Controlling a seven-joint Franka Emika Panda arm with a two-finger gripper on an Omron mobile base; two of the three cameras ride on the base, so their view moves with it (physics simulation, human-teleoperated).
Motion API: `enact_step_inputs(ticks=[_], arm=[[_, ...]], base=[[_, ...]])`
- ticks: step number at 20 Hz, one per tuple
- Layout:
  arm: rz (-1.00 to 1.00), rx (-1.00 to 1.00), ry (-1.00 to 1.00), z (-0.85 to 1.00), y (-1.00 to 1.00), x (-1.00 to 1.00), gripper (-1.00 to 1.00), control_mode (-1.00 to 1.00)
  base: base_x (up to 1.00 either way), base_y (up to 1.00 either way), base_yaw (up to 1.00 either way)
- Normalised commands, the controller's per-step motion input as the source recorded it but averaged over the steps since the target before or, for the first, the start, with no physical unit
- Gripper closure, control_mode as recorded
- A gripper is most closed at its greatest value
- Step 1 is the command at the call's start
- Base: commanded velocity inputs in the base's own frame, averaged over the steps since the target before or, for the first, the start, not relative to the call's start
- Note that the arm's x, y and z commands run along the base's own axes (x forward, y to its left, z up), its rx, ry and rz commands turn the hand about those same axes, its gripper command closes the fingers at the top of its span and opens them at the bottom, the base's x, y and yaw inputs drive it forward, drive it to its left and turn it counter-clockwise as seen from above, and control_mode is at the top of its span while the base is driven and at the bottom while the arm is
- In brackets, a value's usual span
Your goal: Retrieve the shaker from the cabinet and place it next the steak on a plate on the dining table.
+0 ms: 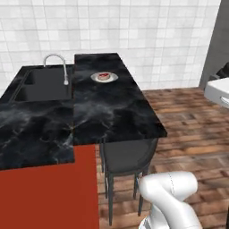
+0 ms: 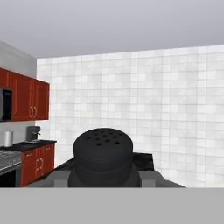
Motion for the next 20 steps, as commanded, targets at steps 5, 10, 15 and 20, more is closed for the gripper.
enact_step_inputs(ticks=[5,10,15,20], arm=[[0.00,0.00,0.00,0.00,0.00,0.00,1.00,1.00],[0.00,0.00,0.00,0.00,0.00,0.00,1.00,1.00],[0.00,0.00,0.00,0.00,0.00,0.00,1.00,1.00],[0.00,0.00,0.00,0.00,0.00,0.00,1.00,1.00]], base=[[0.12,-1.00,0.36],[0.65,-1.00,0.38],[1.00,-0.94,0.45],[0.99,-0.92,0.45]])
